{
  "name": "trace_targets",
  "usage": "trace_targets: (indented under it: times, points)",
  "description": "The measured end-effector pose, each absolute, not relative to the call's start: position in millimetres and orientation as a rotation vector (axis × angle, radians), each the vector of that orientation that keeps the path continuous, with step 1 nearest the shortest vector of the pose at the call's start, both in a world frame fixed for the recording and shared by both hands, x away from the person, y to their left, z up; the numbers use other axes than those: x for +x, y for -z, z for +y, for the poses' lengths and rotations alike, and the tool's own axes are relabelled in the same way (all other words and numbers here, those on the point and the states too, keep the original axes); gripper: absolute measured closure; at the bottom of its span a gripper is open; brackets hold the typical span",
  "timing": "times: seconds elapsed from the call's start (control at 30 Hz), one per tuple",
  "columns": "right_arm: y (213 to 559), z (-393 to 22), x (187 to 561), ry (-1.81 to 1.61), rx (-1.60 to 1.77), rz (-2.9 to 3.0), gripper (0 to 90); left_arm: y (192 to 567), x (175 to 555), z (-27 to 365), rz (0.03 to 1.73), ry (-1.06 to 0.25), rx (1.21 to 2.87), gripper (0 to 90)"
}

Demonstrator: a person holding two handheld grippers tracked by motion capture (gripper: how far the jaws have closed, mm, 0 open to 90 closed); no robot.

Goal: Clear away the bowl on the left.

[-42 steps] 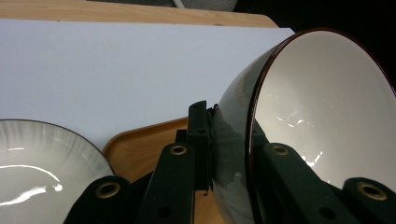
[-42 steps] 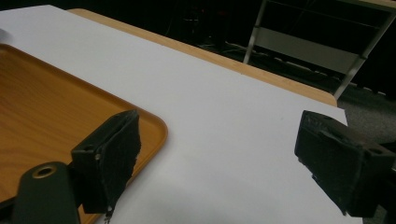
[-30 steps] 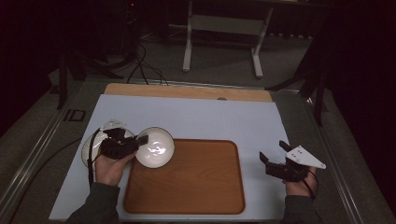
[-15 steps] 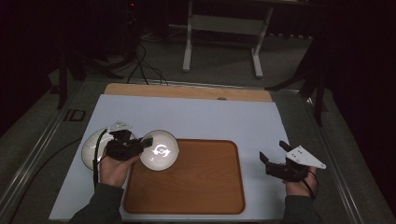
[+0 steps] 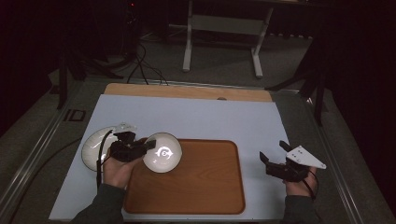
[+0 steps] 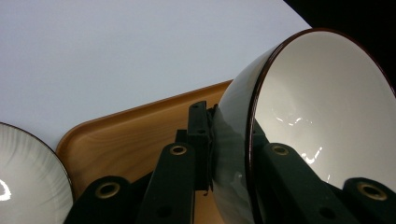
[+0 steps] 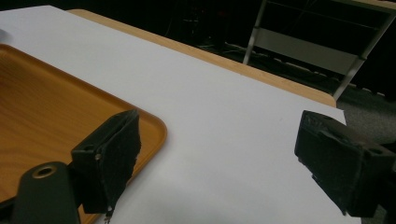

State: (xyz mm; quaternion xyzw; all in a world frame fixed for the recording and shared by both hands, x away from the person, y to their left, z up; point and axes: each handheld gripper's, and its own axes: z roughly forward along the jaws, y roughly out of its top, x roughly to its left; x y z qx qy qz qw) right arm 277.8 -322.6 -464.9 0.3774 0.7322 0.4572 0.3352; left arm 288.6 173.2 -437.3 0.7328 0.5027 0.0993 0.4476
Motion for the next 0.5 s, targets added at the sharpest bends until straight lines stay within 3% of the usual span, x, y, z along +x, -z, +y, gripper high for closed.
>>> trace_targets:
  times: [0.5]
  points:
    - [465.0,-322.5,278.4,-1.191,0.981,1.911,13.9,440.3,288.2,167.3,1.242,-0.233,1.828,81.3]
